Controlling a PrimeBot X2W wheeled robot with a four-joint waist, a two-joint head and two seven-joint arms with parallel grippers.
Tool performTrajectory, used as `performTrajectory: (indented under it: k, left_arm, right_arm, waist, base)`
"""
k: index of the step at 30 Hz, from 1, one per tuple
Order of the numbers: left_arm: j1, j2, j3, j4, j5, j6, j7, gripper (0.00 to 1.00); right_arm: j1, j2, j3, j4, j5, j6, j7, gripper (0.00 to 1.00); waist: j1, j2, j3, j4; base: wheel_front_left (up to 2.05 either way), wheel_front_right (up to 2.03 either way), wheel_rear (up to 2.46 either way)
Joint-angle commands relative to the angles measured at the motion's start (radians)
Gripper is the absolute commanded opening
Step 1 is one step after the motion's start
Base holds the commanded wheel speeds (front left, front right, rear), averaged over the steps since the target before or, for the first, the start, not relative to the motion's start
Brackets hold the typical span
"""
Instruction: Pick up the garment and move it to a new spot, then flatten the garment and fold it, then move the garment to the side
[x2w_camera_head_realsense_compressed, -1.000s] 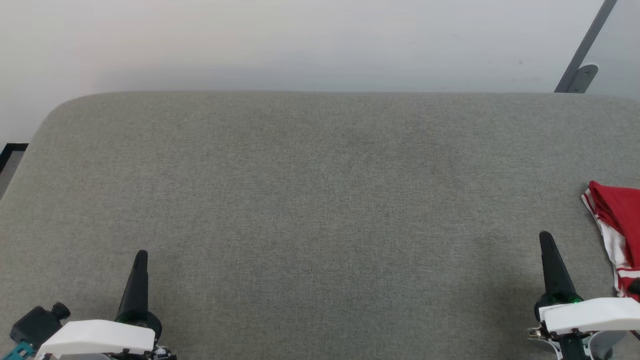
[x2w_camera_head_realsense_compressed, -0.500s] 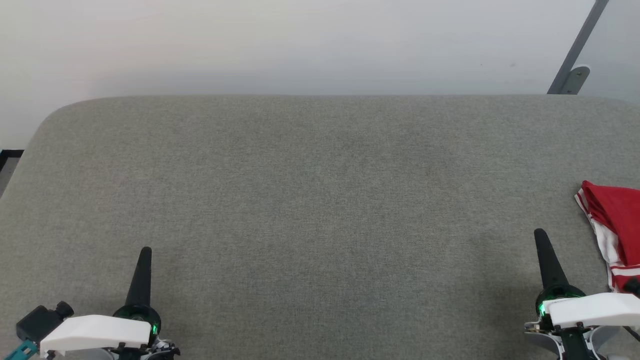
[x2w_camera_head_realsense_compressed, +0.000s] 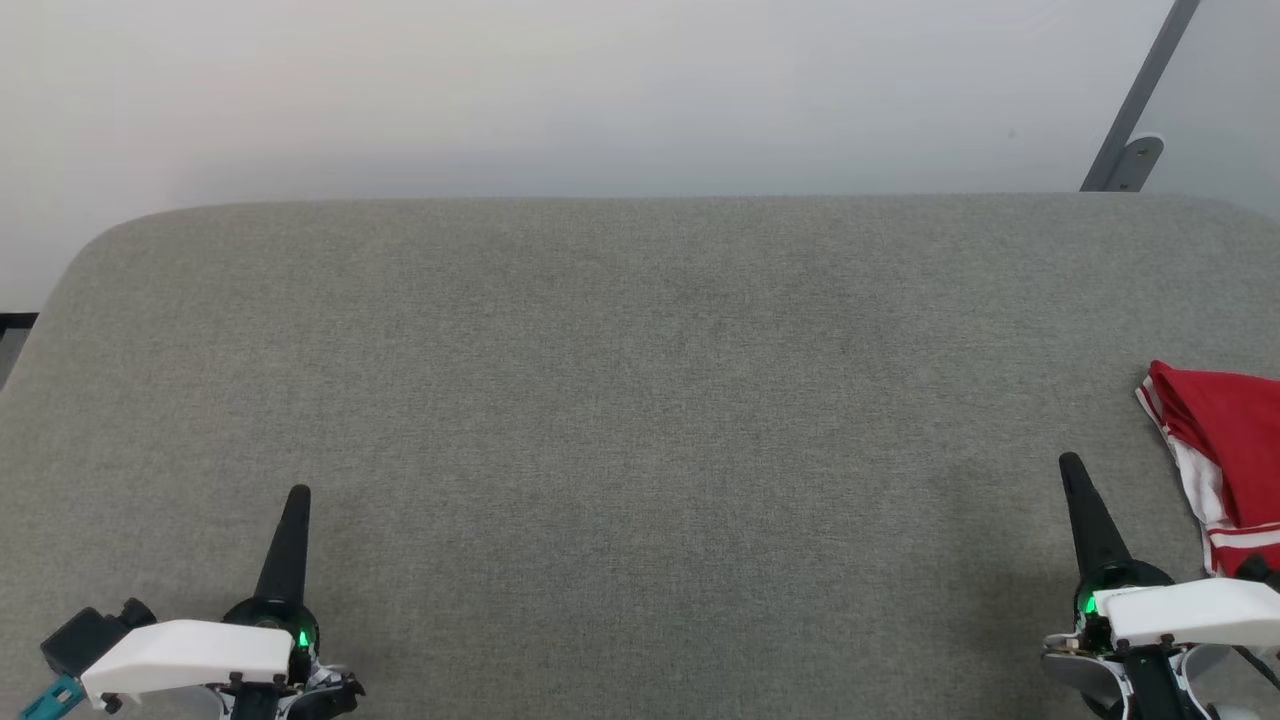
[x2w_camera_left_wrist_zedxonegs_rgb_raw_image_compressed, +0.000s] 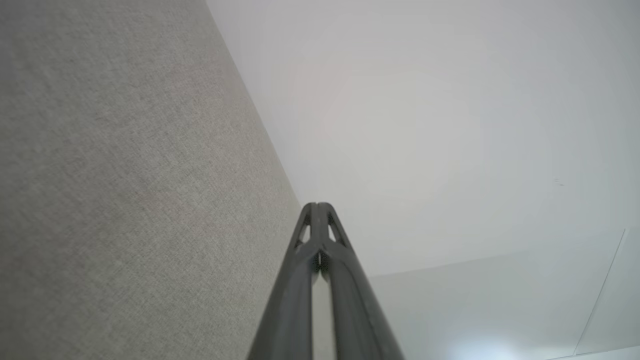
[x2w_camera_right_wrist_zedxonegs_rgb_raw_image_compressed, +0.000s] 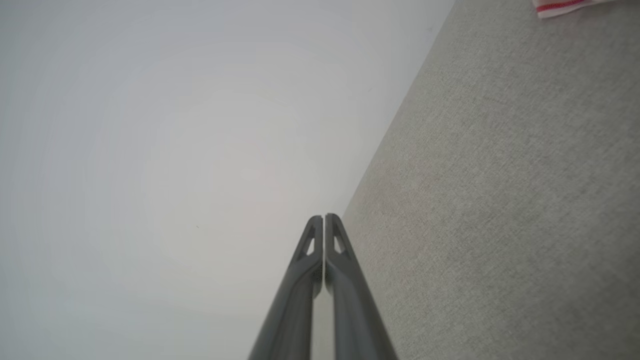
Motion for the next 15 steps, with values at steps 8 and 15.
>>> performTrajectory:
  k: [8, 15]
  left_arm:
    - [-0.032, -0.008, 0.013, 0.007, -0.066, 0.002, 0.025, 0.00]
    - [-0.045, -0.019, 0.019, 0.017, -0.118, 0.002, 0.042, 0.00]
  right_arm:
    - [-0.025, -0.003, 0.003, 0.011, 0.082, 0.000, 0.020, 0.00]
    - [-0.034, -0.003, 0.005, 0.025, 0.144, 0.000, 0.034, 0.00]
  waist:
    - [0.0000, -0.0001, -0.006, -0.007]
    - [0.0000, -0.0001, -0.012, -0.014]
  base:
    - [0.00, 0.00, 0.00]
    - [0.00, 0.00, 0.00]
